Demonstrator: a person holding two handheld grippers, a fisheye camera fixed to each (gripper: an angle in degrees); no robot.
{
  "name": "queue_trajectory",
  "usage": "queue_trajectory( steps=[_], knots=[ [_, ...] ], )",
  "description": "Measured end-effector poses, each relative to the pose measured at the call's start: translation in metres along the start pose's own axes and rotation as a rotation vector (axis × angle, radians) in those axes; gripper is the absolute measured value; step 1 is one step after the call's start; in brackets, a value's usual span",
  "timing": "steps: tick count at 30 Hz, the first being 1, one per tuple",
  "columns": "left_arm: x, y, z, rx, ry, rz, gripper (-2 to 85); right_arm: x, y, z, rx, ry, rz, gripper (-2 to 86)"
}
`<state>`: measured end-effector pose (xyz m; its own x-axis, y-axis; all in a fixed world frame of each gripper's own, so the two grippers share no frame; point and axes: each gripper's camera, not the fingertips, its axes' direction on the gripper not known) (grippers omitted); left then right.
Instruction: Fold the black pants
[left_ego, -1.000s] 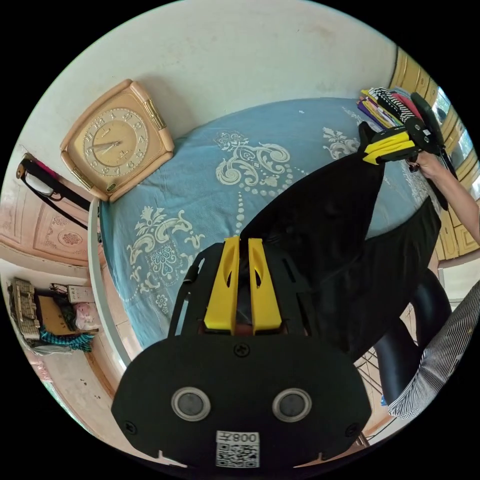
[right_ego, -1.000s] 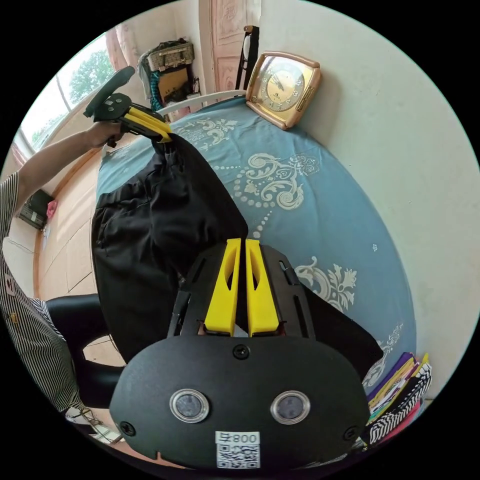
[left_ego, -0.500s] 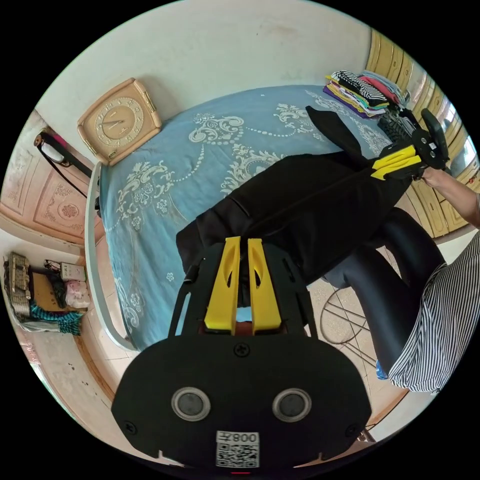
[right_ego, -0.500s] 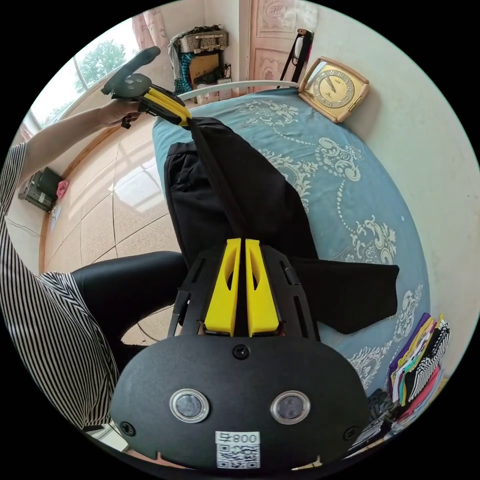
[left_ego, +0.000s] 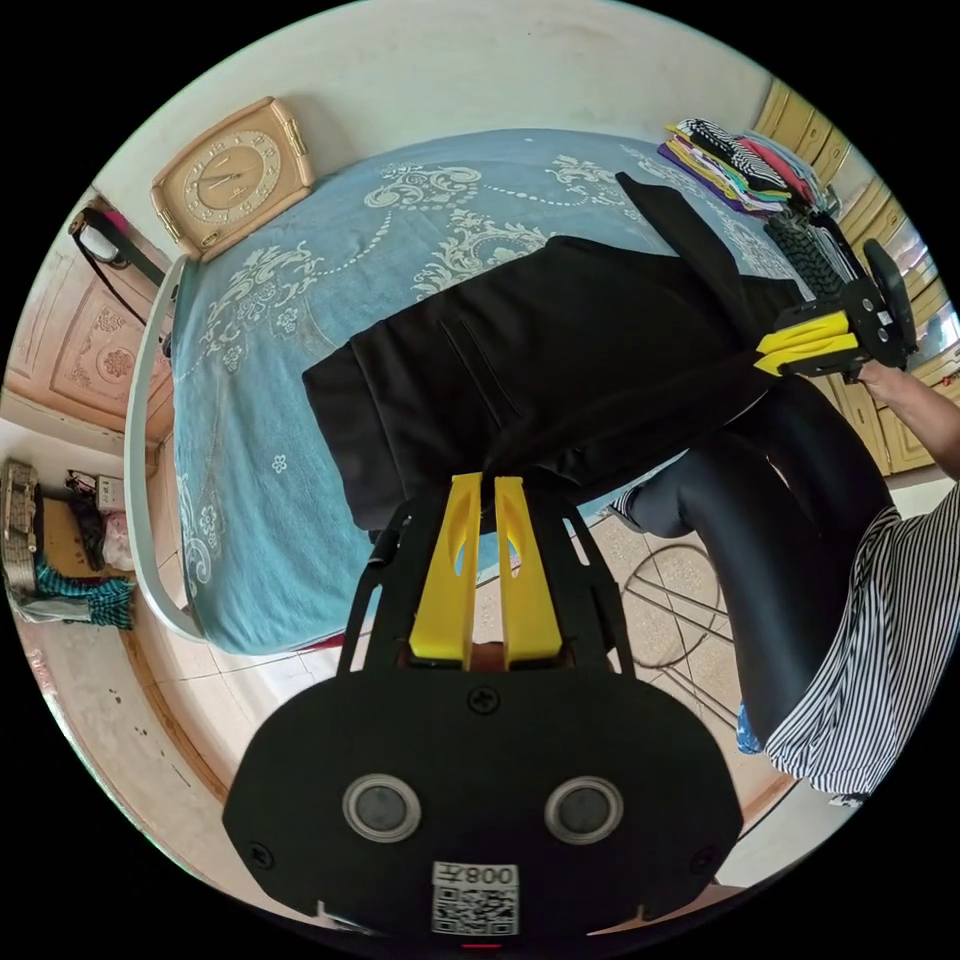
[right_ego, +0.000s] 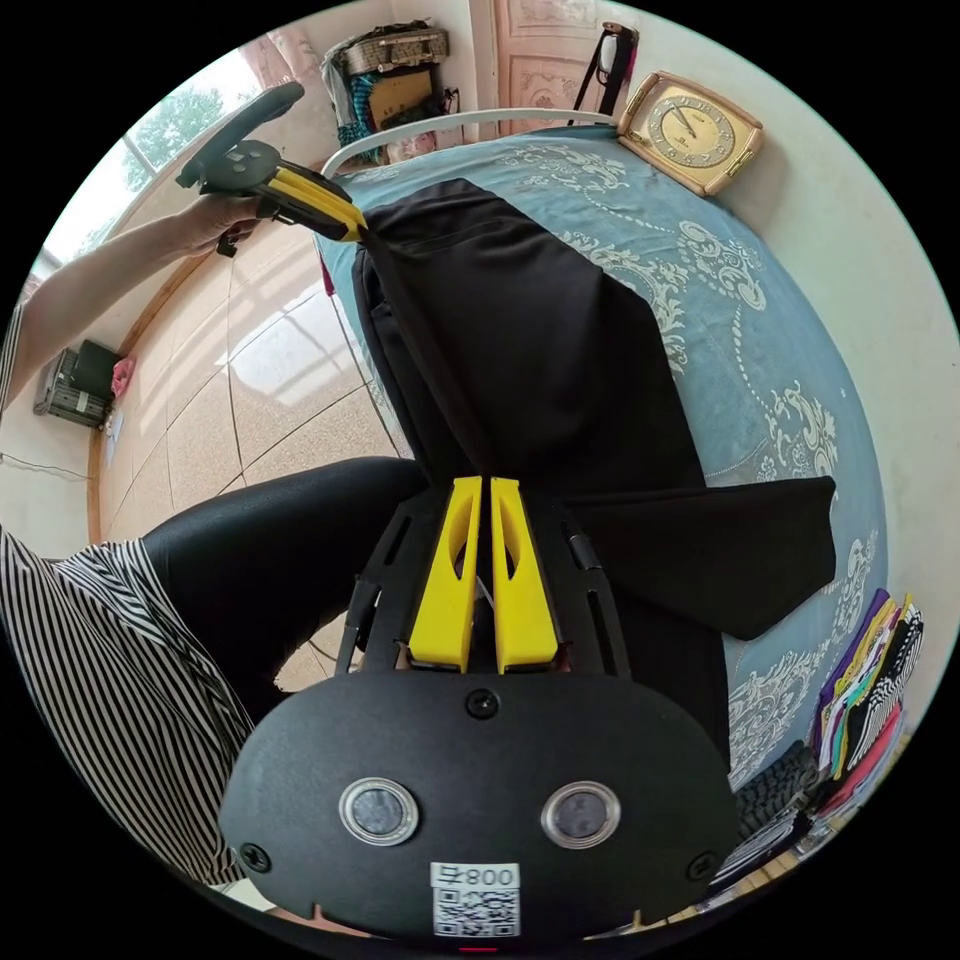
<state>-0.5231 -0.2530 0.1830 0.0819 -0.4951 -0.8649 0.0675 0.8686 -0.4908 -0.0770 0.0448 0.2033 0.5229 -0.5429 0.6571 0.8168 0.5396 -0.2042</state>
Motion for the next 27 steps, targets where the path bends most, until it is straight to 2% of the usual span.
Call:
queue_trajectory(
  steps=[20, 27],
  knots=[
    [-0.075, 0.083, 0.040, -0.014, 0.060, -0.157, 1.8, 0.024, 0.034, 0.064, -0.062, -0.031, 0.009, 1.4],
    [-0.100, 0.118, 0.027, 0.112, 0.057, -0.258, 4.7, 0.040, 0.054, 0.067, -0.026, -0.037, 0.004, 1.7]
  ],
)
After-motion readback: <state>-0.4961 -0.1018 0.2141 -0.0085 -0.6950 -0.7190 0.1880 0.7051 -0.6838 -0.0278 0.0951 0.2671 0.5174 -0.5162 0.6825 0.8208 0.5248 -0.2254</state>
